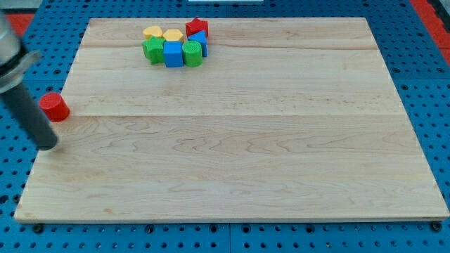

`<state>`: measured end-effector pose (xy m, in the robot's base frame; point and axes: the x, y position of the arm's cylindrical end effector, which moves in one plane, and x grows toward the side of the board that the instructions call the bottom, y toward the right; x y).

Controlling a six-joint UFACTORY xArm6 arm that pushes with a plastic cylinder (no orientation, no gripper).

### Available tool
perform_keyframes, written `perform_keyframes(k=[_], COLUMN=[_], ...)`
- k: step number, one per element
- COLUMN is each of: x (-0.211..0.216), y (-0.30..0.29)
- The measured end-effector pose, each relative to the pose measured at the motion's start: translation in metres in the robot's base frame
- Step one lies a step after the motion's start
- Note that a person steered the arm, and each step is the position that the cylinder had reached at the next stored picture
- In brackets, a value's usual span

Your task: Move the red circle closer to the yellow hexagon

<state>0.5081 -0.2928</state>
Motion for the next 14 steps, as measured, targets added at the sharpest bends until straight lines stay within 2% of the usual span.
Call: perform_keyframes(k=[1,3,4,6,9,11,12,14], x=[-0.029,-0.137,-0.121,-0.128,-0.258,-0.267,-0.296,-0.307], y=[-0.011,0.026,0.039,0.085,0.085,0.01,0.042,0.132])
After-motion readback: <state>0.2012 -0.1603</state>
